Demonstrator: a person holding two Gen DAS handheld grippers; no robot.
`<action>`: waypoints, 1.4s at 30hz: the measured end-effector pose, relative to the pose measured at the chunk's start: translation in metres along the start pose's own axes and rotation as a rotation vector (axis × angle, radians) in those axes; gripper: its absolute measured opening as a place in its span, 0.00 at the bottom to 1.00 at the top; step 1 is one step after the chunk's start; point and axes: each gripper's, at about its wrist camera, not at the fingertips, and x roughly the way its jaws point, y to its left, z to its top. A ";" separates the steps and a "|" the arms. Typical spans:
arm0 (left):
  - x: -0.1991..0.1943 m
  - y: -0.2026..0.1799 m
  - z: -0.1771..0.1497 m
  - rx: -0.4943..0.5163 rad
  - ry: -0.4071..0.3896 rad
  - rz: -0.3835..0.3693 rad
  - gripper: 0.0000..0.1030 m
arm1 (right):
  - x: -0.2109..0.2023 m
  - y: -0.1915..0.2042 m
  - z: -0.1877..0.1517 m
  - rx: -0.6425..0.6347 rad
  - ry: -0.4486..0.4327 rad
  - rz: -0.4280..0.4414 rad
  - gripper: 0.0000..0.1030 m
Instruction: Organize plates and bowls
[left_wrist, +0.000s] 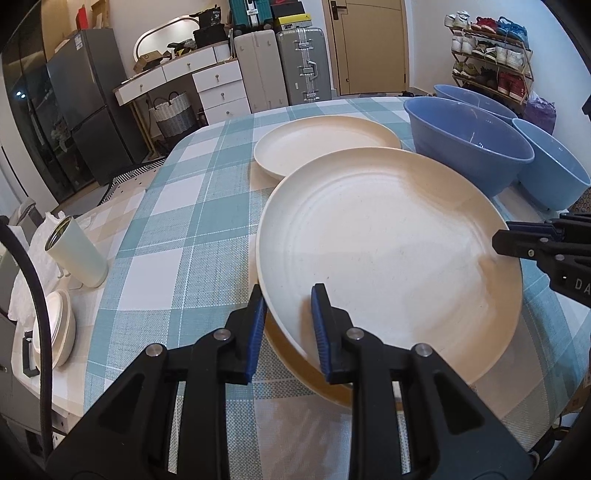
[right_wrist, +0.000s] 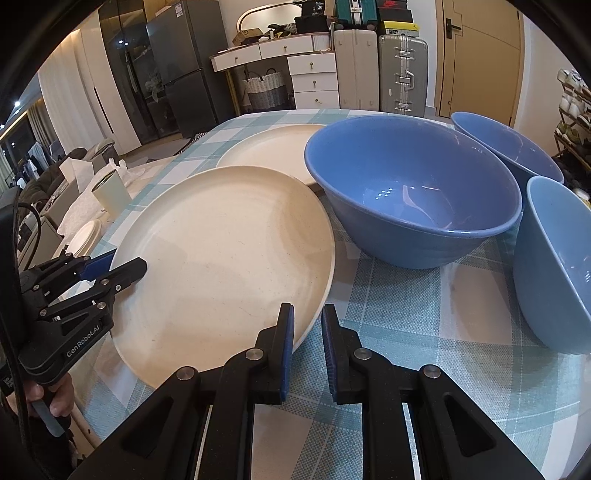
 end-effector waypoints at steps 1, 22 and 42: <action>0.001 0.000 0.000 0.001 0.001 0.001 0.21 | 0.000 0.000 0.000 -0.001 0.000 -0.001 0.15; 0.011 0.001 -0.006 0.039 0.032 0.035 0.23 | 0.009 0.017 -0.004 -0.053 0.017 -0.055 0.15; 0.013 0.013 -0.007 -0.036 0.048 -0.058 0.57 | 0.006 0.019 -0.001 -0.083 0.017 -0.068 0.25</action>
